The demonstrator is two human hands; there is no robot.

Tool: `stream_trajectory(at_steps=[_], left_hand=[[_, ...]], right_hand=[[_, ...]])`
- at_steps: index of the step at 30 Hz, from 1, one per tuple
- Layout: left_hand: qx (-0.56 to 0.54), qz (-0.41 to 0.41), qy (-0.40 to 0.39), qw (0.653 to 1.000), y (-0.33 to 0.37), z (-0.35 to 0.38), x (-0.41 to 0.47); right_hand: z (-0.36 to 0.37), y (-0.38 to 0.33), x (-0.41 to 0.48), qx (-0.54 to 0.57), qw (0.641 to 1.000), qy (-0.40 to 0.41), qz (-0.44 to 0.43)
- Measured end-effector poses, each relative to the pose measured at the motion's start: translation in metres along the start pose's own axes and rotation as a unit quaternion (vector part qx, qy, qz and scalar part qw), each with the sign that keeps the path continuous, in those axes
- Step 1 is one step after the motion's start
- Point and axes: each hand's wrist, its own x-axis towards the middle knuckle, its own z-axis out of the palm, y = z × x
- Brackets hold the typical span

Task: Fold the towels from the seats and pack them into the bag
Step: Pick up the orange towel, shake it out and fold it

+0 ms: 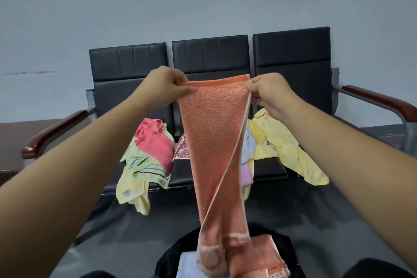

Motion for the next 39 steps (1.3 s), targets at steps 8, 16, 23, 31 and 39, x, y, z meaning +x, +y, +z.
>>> stream_trajectory(at_steps=[8, 16, 23, 31, 39], left_hand=[[-0.161, -0.020, 0.048, 0.986, -0.010, 0.008, 0.000], [-0.254, -0.047, 0.062, 0.964, -0.016, 0.024, 0.002], [-0.393, -0.086, -0.123, 0.907, -0.038, 0.078, -0.023], [-0.628, -0.134, -0.211, 0.737, -0.040, 0.126, -0.047], [-0.791, -0.223, -0.107, 0.559, -0.029, 0.153, -0.034]], right_hand=[[0.002, 0.003, -0.001, 0.127, 0.991, -0.045, 0.001], [0.008, 0.008, -0.001, 0.175, 0.983, -0.044, 0.013], [0.012, -0.007, -0.004, 0.243, 0.966, -0.090, -0.016], [0.005, 0.031, 0.037, 0.201, 0.962, -0.029, 0.183], [0.008, 0.122, 0.019, 0.282, 0.897, -0.228, 0.254]])
